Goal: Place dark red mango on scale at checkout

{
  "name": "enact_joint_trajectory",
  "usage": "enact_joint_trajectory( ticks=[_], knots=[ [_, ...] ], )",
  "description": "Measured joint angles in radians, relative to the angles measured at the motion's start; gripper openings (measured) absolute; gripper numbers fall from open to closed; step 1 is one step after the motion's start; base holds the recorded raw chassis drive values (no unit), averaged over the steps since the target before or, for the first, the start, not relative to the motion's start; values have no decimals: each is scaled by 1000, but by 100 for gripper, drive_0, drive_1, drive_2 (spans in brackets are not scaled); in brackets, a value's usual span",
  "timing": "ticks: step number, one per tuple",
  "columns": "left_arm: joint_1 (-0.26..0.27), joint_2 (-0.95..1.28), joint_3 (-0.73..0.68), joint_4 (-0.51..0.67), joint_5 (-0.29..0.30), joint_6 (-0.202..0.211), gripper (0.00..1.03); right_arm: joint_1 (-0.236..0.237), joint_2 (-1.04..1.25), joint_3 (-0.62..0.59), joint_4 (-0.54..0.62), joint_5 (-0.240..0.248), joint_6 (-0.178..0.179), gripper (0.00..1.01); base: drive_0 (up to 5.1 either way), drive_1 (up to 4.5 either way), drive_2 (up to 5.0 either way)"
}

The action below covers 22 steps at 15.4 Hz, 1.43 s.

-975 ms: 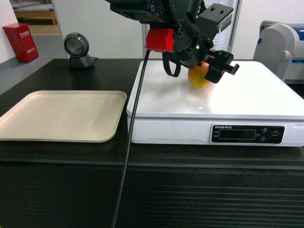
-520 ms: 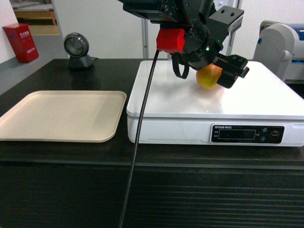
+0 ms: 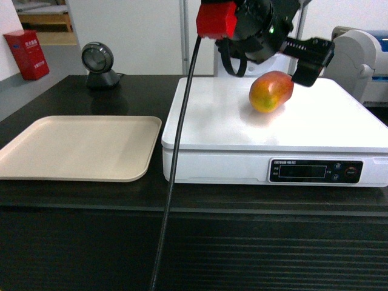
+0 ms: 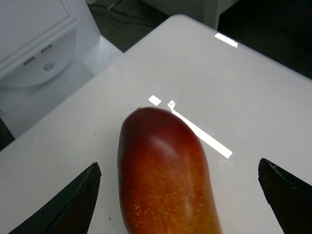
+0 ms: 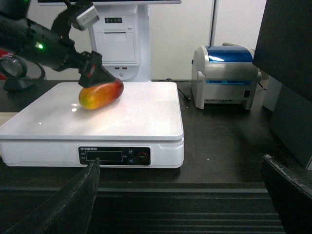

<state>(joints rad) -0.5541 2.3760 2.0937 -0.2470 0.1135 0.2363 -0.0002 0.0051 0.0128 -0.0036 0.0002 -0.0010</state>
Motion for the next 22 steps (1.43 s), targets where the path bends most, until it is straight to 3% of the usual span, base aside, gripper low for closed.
enact_joint_trajectory(
  ticks=[4,6,10,16,17,18,19,20,22],
  knots=[
    [-13,-176,-171,125,2,-56,98,0,0,0,0,0,0,98,0,0,0],
    [-19,-325,-340,222,-11,-97,98,0,0,0,0,0,0,98,0,0,0],
    [3,-516,-633,320,-50,-100,98,0,0,0,0,0,0,98,0,0,0],
    [61,-618,-839,394,-69,-98,98,0,0,0,0,0,0,98,0,0,0],
    [54,-657,-925,613,-191,-120,91,0,0,0,0,0,0,98,0,0,0],
    [74,-747,-1080,800,-393,-171,78,0,0,0,0,0,0,98,0,0,0],
    [255,-1040,-1432,919,-447,-218,47,0,0,0,0,0,0,98,0,0,0],
    [303,-1171,-1555,890,-405,-230,35,0,0,0,-1,0,0,98,0,0,0],
    [328,-1308,-1685,922,-332,-230,13,0,0,0,0,0,0,98,0,0,0]
  ],
)
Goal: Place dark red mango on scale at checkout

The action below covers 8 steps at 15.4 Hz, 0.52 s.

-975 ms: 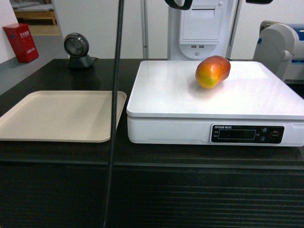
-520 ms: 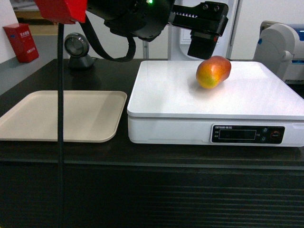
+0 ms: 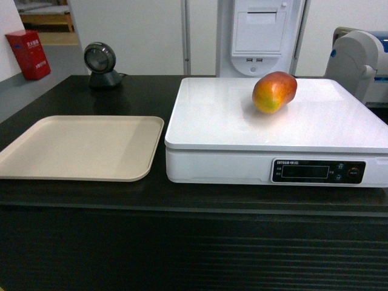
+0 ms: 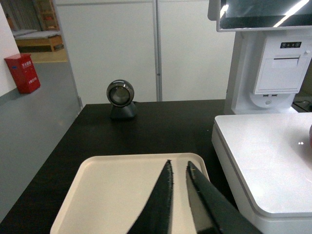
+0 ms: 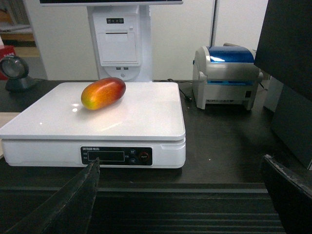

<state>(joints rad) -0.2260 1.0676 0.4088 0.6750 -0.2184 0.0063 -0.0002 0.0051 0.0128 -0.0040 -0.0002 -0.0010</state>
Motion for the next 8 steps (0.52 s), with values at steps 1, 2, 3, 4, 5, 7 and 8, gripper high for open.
enact_joint_trajectory(
  ticks=[1,2,3,4,5,7,8],
  knots=[
    [14,-26,-29,7,13,0,6,0,0,0,0,0,0,98,0,0,0],
    [22,-37,-43,8,19,0,2,0,0,0,0,0,0,98,0,0,0],
    [26,-42,-50,8,22,-4,1,0,0,0,0,0,0,98,0,0,0],
    [34,-52,-66,8,26,-1,2,0,0,0,0,0,0,98,0,0,0],
    [45,-66,-89,7,35,-3,2,0,0,0,0,0,0,98,0,0,0],
    [85,-141,-177,4,68,-3,2,0,0,0,0,0,0,98,0,0,0],
    [98,-179,-200,2,86,-3,2,0,0,0,0,0,0,98,0,0,0]
  ],
)
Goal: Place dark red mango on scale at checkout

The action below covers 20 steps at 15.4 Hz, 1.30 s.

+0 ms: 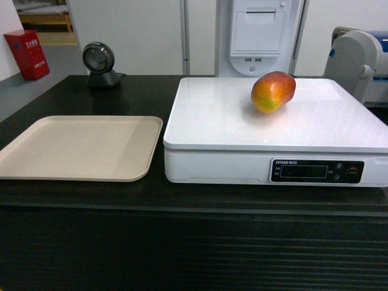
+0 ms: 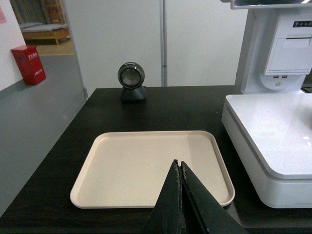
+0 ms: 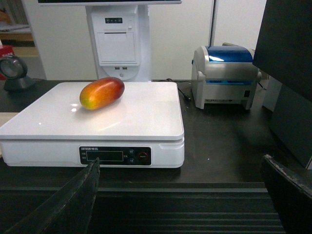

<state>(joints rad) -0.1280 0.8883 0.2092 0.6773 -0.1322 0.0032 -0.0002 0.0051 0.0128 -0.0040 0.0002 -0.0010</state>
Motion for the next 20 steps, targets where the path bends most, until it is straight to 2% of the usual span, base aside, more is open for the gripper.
enact_joint_trajectory(
  ticks=[3,4,5,10,11,20],
  knots=[
    [41,-118,-81,-48,41,0,2,0,0,0,0,0,0,98,0,0,0],
    [88,-155,-97,-68,104,0,2,0,0,0,0,0,0,98,0,0,0],
    [130,-194,-112,-87,120,0,2,0,0,0,0,0,0,98,0,0,0],
    [126,-367,-164,-206,132,-1,2,0,0,0,0,0,0,98,0,0,0],
    [126,-378,-195,-157,132,-1,2,0,0,0,0,0,0,98,0,0,0],
    [126,-639,-199,-426,132,0,2,0,0,0,0,0,0,98,0,0,0]
  ],
)
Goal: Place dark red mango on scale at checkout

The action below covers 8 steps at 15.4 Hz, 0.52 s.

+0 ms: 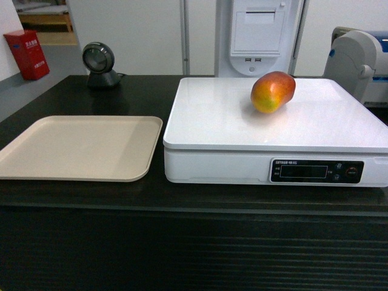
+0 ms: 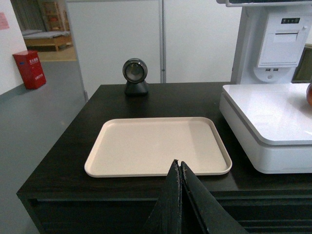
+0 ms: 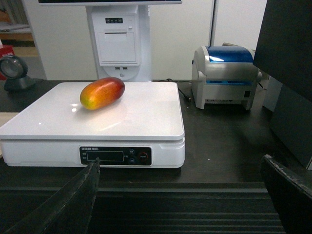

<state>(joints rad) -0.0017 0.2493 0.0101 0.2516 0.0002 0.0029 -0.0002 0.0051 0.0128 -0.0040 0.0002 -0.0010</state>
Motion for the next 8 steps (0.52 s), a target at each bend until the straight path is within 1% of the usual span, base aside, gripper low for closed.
enact_joint_trajectory(
  ticks=[4,5,6,8],
  knots=[
    [0,-77,0,-79,0,0,2,0,0,0,0,0,0,98,0,0,0],
    [0,-128,3,-156,0,0,2,0,0,0,0,0,0,98,0,0,0],
    [0,-204,0,-260,1,0,2,0,0,0,0,0,0,98,0,0,0],
    [0,-240,6,-250,-2,0,2,0,0,0,1,-1,0,98,0,0,0]
  ],
)
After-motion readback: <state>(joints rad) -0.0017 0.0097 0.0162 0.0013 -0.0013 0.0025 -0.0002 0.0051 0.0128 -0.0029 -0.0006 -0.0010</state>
